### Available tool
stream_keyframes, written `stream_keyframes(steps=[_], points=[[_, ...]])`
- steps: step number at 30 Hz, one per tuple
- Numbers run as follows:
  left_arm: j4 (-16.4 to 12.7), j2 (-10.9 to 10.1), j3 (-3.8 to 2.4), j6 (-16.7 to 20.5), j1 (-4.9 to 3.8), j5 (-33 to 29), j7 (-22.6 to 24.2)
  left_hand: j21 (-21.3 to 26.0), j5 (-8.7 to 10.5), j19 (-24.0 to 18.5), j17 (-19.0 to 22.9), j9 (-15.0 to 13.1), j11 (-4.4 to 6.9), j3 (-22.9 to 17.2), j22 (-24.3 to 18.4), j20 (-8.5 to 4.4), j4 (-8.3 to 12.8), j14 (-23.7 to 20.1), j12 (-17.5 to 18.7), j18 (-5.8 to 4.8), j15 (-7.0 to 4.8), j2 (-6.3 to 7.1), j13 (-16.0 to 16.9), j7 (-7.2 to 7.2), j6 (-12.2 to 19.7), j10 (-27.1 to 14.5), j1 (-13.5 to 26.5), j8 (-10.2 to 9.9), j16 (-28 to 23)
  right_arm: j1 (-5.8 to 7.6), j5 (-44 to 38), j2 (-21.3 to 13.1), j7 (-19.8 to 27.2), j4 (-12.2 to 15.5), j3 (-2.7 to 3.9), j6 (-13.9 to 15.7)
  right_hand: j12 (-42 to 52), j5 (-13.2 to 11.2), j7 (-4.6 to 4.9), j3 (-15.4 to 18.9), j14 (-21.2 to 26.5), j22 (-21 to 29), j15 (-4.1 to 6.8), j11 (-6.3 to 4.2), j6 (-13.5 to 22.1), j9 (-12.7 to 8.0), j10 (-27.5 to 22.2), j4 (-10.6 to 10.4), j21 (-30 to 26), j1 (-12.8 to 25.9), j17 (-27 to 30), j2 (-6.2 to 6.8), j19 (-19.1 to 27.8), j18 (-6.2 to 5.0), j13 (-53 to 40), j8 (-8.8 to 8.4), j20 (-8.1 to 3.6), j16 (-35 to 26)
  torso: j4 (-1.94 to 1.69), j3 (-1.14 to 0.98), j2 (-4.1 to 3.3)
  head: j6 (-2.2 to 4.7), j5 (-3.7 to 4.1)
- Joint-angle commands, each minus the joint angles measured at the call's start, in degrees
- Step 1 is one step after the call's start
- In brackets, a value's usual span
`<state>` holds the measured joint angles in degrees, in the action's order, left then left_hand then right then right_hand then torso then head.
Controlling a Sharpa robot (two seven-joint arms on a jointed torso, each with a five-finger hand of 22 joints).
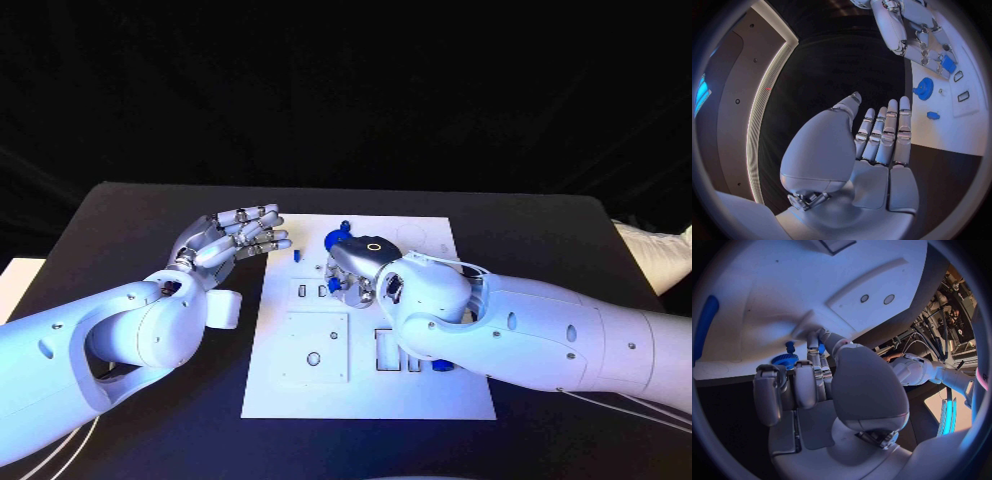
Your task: Assemble the parts on the task board
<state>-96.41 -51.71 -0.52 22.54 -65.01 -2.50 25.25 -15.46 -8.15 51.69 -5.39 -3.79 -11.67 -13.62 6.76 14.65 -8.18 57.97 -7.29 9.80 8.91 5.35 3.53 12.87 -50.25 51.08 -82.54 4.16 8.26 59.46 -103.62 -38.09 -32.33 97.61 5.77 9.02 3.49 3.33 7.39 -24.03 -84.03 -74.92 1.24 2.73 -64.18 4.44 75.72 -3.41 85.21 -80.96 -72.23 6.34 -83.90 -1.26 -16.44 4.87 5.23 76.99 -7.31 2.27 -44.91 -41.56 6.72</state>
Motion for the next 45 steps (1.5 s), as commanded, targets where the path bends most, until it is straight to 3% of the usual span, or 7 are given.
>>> stream_keyframes(steps=[1,12,19,25,45], points=[[-0.12,0.09,-0.04,-1.0,-0.04,-0.08,0.22,-0.1,0.18,0.25,0.07,0.09,-0.13,-0.02,-0.09,-0.02,0.36,0.45,0.31,0.52,-0.08,-0.44,0.06,1.82,-0.04,0.1,-0.09,-0.36,-0.17,0.0,-1.04,0.29,-1.68,-0.37,-0.11,-4.26,0.14,0.04,0.07,0.03,-2.65,-6.91,0.21,0.08,-0.37,0.08,0.47,-0.35,-0.14,0.94,0.11,0.21,0.07,-0.88,0.14,-0.44,-0.32,-0.24,0.01,-0.07,-0.05,-0.03,-0.01],[-0.1,0.11,-0.04,-0.95,-0.04,-0.08,0.18,-0.1,0.18,0.25,0.07,0.09,-0.13,-0.02,-0.09,-0.02,0.36,0.45,0.31,0.52,-0.08,-0.44,0.06,1.82,-0.04,0.1,-0.09,-0.36,-0.17,0.21,-0.14,0.84,-1.6,-0.81,-0.24,-6.38,0.07,0.0,0.18,0.32,-2.59,-6.75,0.14,0.18,-0.02,-0.07,0.31,-0.84,-0.27,2.0,0.45,0.94,0.19,-0.92,0.56,-0.84,-0.29,-0.53,0.05,-0.1,-0.06,-0.13,-0.04],[-0.08,0.11,-0.04,-0.9,-0.04,-0.08,0.14,-0.1,0.18,0.25,0.07,0.09,-0.13,-0.02,-0.09,-0.02,0.36,0.45,0.31,0.52,-0.08,-0.44,0.06,1.82,-0.04,0.1,-0.09,-0.36,-0.17,0.31,0.66,1.1,-1.41,-1.34,-0.34,-6.86,-0.04,0.32,0.77,0.84,-2.58,-6.49,-0.27,0.74,1.62,-0.45,-0.92,-1.71,-0.49,3.48,0.69,2.29,0.4,-0.98,1.26,-1.37,-0.03,-0.74,0.0,-0.09,-0.06,-0.18,0.02],[-0.07,0.11,-0.04,-0.88,-0.04,-0.08,0.13,-0.1,0.18,0.25,0.07,0.09,-0.13,-0.02,-0.09,-0.02,0.36,0.45,0.31,0.52,-0.08,-0.44,0.06,1.82,-0.04,0.1,-0.09,-0.36,-0.17,0.34,1.22,1.38,-1.08,-1.84,-0.47,-6.78,-0.03,0.49,1.3,1.25,-2.55,-6.23,-0.71,1.3,3.3,-0.65,-2.26,-2.38,-0.68,4.35,0.88,3.32,0.58,-1.04,1.85,-1.4,0.34,-0.88,0.01,-0.11,-0.06,-0.25,-0.03],[-0.02,0.08,-0.04,-0.84,-0.04,-0.08,0.07,-0.1,0.18,0.25,0.07,0.09,-0.13,-0.02,-0.09,-0.02,0.36,0.45,0.31,0.52,-0.08,-0.44,0.06,1.82,-0.04,0.1,-0.09,-0.36,-0.17,0.34,1.48,1.27,-1.0,-1.92,-0.64,-6.03,0.19,0.27,1.76,2.6,-2.44,-5.87,-1.23,1.88,4.81,-0.58,-3.33,-3.83,-0.97,5.68,1.37,4.62,0.83,-1.14,2.38,-1.23,0.9,-1.24,0.03,-0.12,-0.05,-0.29,0.02]])
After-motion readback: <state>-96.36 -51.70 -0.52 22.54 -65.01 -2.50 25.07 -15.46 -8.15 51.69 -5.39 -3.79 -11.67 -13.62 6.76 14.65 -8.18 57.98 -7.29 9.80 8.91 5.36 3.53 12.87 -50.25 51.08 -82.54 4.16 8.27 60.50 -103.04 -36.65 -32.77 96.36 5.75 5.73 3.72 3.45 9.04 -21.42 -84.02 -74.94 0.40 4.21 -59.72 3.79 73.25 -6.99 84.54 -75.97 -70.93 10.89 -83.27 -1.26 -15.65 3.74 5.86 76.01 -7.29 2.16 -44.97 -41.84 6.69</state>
